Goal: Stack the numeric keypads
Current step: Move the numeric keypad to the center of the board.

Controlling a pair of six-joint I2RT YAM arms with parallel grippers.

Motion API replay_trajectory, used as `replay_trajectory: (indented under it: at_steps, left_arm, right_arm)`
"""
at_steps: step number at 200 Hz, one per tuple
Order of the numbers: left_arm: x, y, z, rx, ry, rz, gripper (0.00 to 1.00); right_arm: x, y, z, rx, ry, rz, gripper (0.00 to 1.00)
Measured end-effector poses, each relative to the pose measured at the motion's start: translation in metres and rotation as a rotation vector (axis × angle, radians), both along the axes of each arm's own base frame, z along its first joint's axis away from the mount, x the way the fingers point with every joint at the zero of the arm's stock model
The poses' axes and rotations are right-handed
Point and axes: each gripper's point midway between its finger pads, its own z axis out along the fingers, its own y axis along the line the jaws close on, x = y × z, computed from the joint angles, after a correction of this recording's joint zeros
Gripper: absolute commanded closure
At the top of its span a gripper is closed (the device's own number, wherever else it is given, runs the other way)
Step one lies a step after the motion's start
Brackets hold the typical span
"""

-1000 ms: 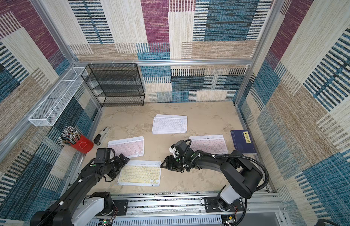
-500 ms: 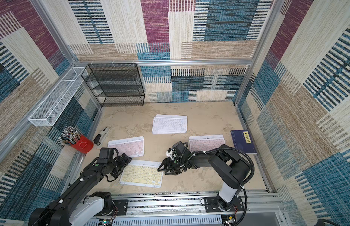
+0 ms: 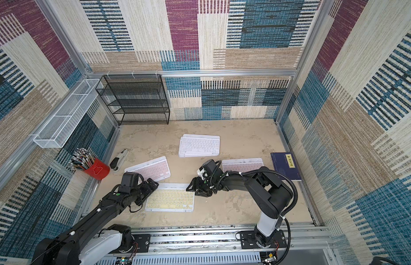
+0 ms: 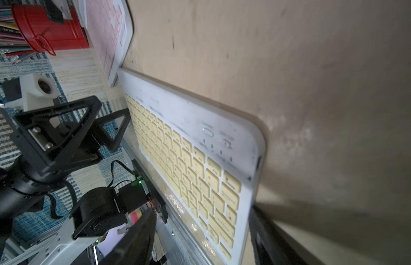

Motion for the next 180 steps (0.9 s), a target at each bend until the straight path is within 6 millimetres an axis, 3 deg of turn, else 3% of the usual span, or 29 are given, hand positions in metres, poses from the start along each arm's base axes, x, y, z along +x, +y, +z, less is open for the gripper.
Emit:
replay_trajectory:
  at_steps: [38,79,103,128,159,180]
  left_arm:
    - [-0.002,-0.014,0.004,-0.037,-0.027,-0.046,0.09]
    - [-0.015,-0.028,0.007,-0.067,-0.011,-0.105,0.08]
    - [-0.022,-0.029,0.008,-0.066,0.013,-0.117,0.0]
    - [-0.029,-0.019,0.008,0.015,0.084,-0.116,0.01]
    - [-0.029,0.0,0.011,0.161,0.159,-0.127,0.01]
    - [-0.028,0.002,0.011,0.202,0.182,-0.155,0.01]
  right_arm:
    - [0.028,-0.016,0.001,-0.071,-0.068,-0.057,0.34]
    - [0.065,-0.036,0.018,-0.182,-0.216,-0.12,0.39]
    - [0.074,-0.05,0.028,-0.265,-0.284,-0.154,0.43]
    - [0.078,-0.064,0.04,-0.35,-0.34,-0.198,0.47]
    - [0.075,-0.065,0.054,-0.426,-0.396,-0.206,0.46]
    - [0.065,-0.061,0.05,-0.465,-0.399,-0.191,0.44]
